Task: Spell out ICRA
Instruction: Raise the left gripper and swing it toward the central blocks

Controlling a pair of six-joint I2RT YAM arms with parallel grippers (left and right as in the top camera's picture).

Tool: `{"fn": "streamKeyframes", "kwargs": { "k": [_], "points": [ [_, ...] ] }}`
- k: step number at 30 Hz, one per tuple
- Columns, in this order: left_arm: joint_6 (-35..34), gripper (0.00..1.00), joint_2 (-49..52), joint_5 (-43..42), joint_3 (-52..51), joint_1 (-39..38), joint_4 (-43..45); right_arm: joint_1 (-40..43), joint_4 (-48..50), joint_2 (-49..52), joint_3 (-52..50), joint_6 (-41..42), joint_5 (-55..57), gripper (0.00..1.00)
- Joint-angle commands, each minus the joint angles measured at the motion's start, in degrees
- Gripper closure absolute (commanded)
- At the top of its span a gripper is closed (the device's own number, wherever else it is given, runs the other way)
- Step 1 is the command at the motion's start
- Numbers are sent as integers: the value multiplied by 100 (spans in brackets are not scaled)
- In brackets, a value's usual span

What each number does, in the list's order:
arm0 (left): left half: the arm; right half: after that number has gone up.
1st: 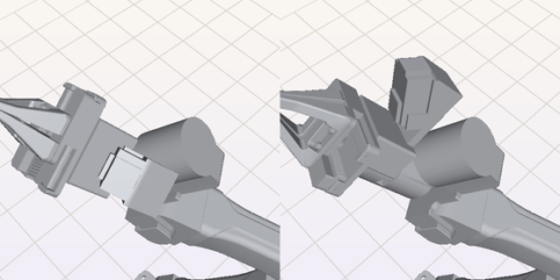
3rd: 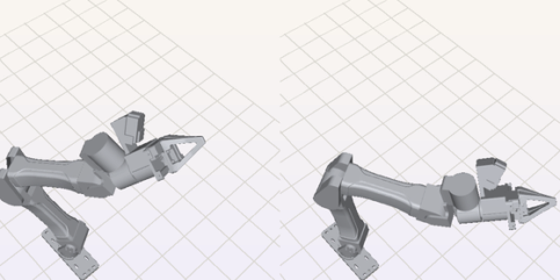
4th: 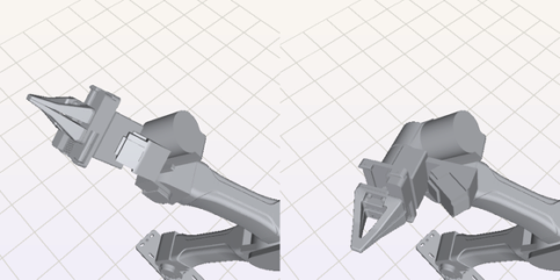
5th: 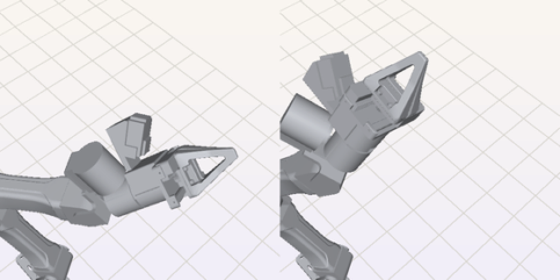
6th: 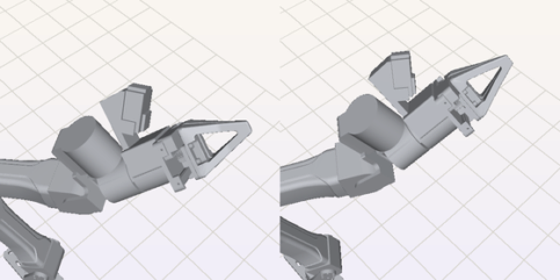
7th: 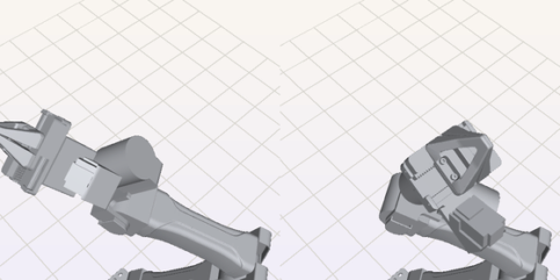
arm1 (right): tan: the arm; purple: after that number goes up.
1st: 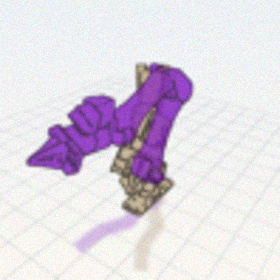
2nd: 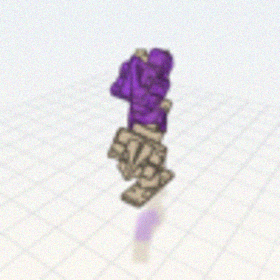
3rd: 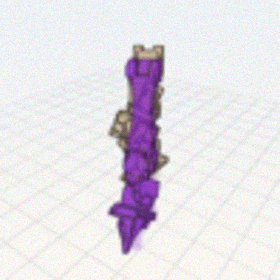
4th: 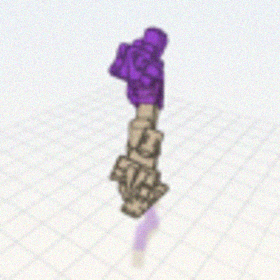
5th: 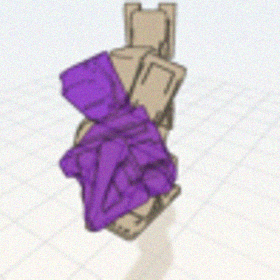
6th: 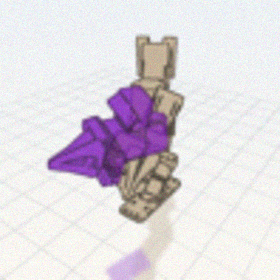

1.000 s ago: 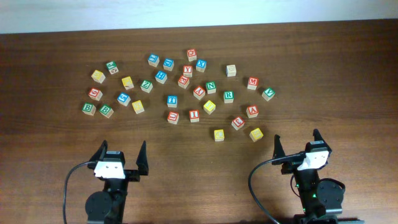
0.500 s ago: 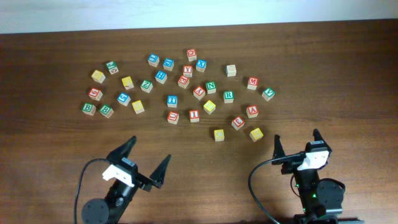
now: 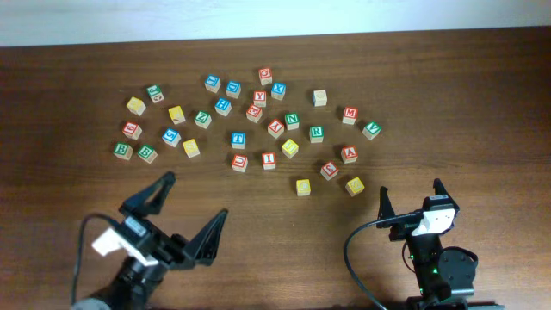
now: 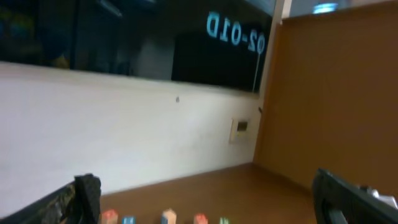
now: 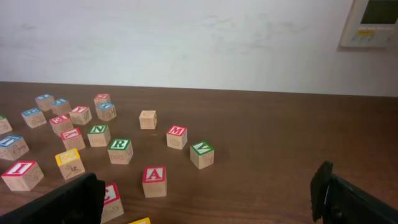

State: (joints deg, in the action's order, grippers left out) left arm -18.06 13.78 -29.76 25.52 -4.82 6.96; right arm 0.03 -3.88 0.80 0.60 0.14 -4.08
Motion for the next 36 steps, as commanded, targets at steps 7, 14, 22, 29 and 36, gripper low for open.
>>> {"fn": "streamKeyframes", "kwargs": {
  "k": [7,14,22,29,36],
  "points": [
    [643,1,2022,-1259,1998,-17,-874,37,-37,-48,-28,9,-15,2],
    [1836,1,3838,-1228,4142,-17,-4393,37,-37,-48,-28,9,-13,2],
    [2116,1,5010,-1762,5018,-20,-5698,37,-37,-50,-28,9,-15,2],
    [1655,1,5261,966,5018,-852,-6373,37,-37,-48,-28,9,-15,2],
    [1572,1,5779,1303,5018,-1318,-6367,37,-37,-48,-28,9,-15,2]
  ]
}}
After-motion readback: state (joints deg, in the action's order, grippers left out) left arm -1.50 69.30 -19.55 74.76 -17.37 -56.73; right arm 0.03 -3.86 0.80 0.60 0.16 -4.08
